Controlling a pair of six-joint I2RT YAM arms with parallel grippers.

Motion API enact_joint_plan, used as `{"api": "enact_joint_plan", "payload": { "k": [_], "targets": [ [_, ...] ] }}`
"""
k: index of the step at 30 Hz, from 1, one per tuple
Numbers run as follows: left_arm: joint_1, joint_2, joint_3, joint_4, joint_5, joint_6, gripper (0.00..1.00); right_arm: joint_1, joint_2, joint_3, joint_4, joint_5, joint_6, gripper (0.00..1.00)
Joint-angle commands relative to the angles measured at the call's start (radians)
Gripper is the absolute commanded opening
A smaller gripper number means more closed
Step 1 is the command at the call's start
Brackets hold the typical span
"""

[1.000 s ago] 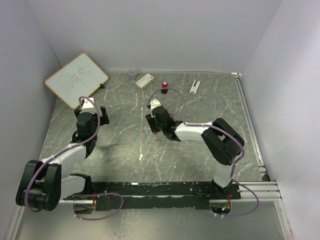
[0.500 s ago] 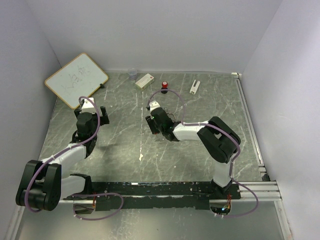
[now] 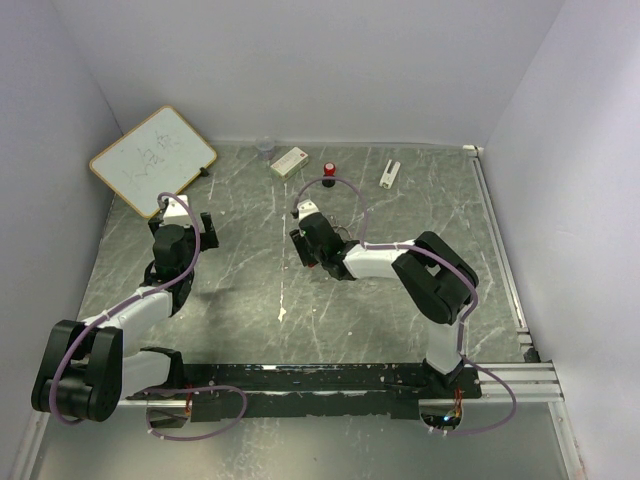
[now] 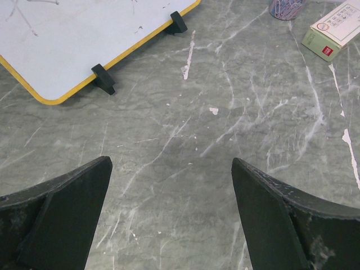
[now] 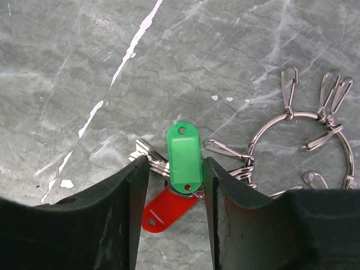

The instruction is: Remove the keys from the keyring

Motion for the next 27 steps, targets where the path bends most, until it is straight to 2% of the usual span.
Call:
{"api": "enact_joint_plan", "payload": {
  "k": [1,11,17,23,27],
  "targets": [
    [-0.006,-0.002,0.024,0.036,0.008,-0.012,0.99,-0.003,-0.022,-0.003,-0.034,0.006,0.023,0.43],
    [-0.006,-0.012,0.020,0.036,-0.002,-0.012,0.99,-0.011,0.000,-0.024,-0.062,-0.018,0.044,0.24],
    [-0.007,-0.016,0.016,0.038,-0.014,-0.012,0.99,-0.020,0.032,0.034,-0.113,-0.036,0.037,0.00],
    [-0.007,-0.009,0.019,0.038,-0.012,-0.013,0.99,-0.019,0.031,0.046,-0.127,-0.040,0.036,0.00],
    [-0.006,-0.003,0.022,0.038,-0.009,-0.014,0.99,-0.019,-0.027,0.033,-0.113,-0.047,0.046,0.00]
  ]
}}
